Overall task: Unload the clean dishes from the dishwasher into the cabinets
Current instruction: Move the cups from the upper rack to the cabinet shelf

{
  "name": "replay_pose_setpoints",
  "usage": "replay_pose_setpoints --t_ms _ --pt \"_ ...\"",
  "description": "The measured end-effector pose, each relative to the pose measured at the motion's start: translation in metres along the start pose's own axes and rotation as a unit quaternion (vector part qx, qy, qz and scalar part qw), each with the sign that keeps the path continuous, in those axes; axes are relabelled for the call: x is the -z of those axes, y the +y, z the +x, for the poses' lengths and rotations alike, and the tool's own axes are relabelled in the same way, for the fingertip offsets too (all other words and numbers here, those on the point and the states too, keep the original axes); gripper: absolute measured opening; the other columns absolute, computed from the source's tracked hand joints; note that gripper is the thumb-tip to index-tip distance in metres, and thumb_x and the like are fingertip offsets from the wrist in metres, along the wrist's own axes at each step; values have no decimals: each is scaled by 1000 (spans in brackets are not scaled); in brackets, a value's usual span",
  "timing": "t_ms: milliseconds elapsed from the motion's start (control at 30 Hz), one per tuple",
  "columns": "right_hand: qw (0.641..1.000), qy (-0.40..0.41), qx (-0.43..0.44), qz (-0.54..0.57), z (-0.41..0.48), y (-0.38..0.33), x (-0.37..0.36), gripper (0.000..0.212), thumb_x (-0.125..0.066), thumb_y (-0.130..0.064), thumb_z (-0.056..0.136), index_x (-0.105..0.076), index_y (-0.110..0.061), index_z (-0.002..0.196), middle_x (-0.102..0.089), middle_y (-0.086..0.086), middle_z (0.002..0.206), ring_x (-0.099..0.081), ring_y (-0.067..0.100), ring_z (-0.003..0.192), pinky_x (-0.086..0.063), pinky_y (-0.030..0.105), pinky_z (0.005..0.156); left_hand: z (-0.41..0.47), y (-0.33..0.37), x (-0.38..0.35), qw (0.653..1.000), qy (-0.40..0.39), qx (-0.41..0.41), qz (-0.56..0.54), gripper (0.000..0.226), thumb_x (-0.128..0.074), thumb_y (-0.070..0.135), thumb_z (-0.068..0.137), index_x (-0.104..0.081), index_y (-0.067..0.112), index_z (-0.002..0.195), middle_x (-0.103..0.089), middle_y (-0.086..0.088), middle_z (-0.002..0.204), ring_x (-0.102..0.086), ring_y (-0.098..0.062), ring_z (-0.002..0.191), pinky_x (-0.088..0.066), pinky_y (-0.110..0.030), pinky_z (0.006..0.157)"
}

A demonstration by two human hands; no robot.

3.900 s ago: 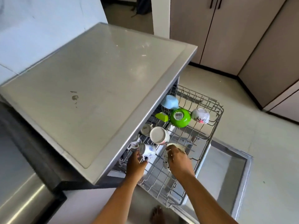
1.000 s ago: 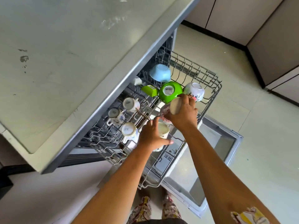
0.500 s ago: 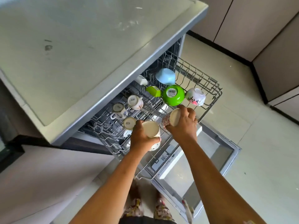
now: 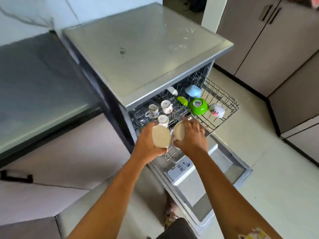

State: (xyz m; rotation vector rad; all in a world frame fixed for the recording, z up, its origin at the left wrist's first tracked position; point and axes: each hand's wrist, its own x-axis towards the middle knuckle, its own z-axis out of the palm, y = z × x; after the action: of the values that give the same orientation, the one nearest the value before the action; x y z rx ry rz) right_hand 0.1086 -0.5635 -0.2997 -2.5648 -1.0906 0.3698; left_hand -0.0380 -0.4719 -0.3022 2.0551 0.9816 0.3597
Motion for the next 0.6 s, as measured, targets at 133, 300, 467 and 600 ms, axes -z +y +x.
replay_pose_setpoints --t_ms 133,300,467,600 --pt "998 -5 63 -28 -52 -59 14 102 -69 -57 65 -15 -26 146 -33 5 144 -40 35 127 -47 46 91 -61 0 88 998 55 5 -24 85 -90 26 48 -38 33 114 -52 7 109 -49 -13 94 -38 -15 68" --pt "983 30 181 -2 -88 -160 38 99 -61 -67 66 -20 -22 144 -42 6 139 -46 34 123 -48 45 88 -119 13 201 989 149 5 -22 82 -89 25 48 -35 39 108 -50 12 103 -48 -9 88 -36 -12 63" --pt "948 102 291 75 -100 -270 96 95 -67 -67 62 -28 -23 137 -47 3 134 -48 30 118 -49 41 85 -159 35 303 960 279 -10 -24 82 -89 24 50 -39 40 113 -50 18 105 -49 -3 90 -34 -9 66" --pt "902 162 379 127 -106 -358 157 92 -72 -63 59 -31 -23 131 -53 2 126 -51 28 113 -47 36 76 -179 66 385 927 372 -54 5 81 -89 22 46 -44 36 112 -52 23 101 -50 0 90 -40 -15 71"
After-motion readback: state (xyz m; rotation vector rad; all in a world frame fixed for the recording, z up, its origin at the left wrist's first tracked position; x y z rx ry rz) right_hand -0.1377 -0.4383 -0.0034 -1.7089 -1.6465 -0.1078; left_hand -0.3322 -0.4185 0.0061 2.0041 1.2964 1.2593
